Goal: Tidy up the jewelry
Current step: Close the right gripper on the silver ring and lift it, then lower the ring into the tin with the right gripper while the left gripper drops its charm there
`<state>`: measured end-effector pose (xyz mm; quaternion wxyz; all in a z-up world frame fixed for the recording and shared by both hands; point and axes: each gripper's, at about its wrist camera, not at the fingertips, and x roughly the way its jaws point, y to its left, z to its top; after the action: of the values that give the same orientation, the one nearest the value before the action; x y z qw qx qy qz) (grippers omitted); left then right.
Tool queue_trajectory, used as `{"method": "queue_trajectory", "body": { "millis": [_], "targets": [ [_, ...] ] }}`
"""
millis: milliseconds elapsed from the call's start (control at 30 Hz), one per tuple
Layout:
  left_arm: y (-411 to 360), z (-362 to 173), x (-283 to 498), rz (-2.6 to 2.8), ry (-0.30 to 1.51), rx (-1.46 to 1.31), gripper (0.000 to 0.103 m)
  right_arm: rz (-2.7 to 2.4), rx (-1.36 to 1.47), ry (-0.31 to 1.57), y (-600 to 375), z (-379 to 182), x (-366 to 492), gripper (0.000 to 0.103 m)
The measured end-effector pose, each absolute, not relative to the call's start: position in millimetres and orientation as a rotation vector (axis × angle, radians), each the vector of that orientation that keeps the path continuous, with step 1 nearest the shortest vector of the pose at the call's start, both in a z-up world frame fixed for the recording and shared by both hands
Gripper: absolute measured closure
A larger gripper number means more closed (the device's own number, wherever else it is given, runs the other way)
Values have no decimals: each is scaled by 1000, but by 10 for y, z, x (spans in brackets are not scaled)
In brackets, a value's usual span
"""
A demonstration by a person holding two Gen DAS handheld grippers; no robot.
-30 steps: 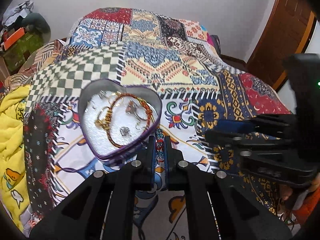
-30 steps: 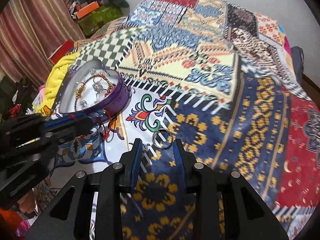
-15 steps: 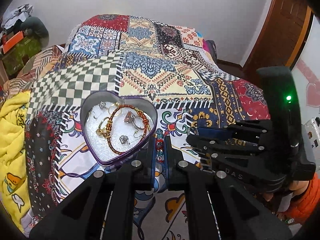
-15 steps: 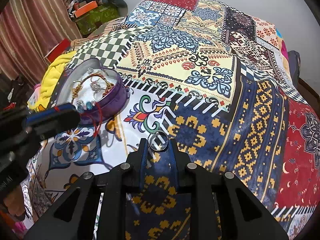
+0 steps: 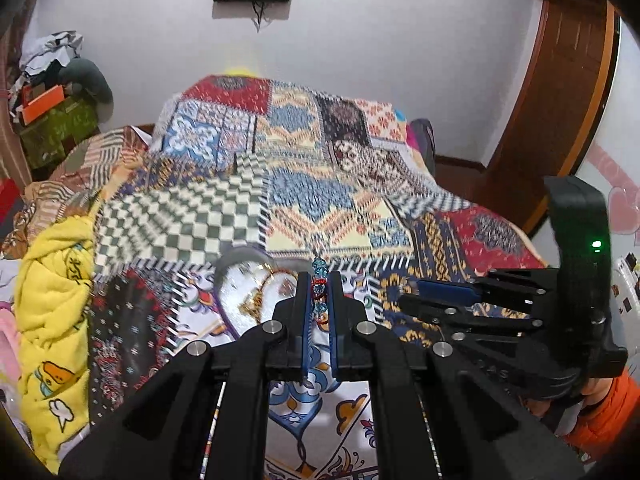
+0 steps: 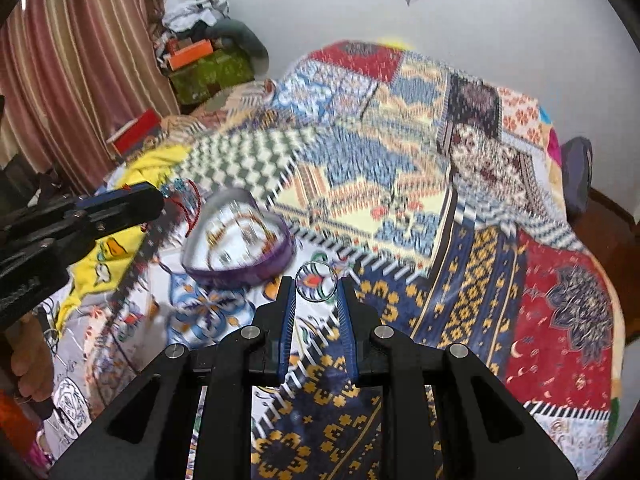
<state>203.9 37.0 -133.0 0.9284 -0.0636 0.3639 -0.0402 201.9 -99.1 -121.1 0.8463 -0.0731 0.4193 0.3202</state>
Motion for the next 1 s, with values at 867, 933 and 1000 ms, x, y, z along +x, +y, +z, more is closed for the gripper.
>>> {"method": "queue_trajectory", "body": {
  "millis": [867, 933, 1000],
  "targets": [
    [882, -1235, 2226, -5, 672, -164, 98, 807, -151, 843, -365, -1208, 2175, 84],
    [895, -1314, 2267, -8, 688, -165, 98, 813, -157, 865, -328, -1283, 2208, 84],
    [897, -1372, 2293, -7, 701, -164, 98, 819, -154, 890, -307, -1349, 2238, 84]
  ]
}}
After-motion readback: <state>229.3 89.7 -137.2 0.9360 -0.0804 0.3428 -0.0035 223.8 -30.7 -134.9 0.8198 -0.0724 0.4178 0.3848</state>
